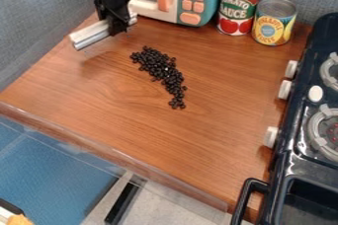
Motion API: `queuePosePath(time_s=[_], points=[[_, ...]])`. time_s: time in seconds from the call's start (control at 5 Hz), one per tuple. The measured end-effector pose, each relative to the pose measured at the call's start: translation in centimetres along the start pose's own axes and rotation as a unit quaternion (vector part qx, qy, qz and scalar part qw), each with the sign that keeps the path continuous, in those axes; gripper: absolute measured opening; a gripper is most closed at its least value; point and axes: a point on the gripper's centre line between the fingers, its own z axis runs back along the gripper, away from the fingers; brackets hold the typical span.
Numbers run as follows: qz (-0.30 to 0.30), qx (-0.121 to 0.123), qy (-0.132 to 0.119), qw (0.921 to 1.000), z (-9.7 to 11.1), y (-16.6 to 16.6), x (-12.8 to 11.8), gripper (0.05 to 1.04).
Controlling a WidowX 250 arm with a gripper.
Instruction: Sweep into pile
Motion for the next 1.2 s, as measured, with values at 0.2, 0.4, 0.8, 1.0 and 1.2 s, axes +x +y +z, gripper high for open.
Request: queuePosePath(time_s=[0.2, 0.4, 0.8, 1.0, 1.2], points=[[-0.004, 0.006, 0.005, 1.0, 0.2, 0.0, 0.3, 0.385], [-0.016, 0.003, 0.01, 0.9998, -0.5, -1.2, 1.2, 0.385], [-0.027, 0.016, 0.02, 0.9993, -1.7, -3.1, 2.0, 0.385], [-0.031, 0.022, 0.019, 0.9991, -1.8, -3.3, 2.2, 0.385], [-0.041, 0.021, 0.023, 0.9987, -2.0, -4.0, 2.1, 0.385]])
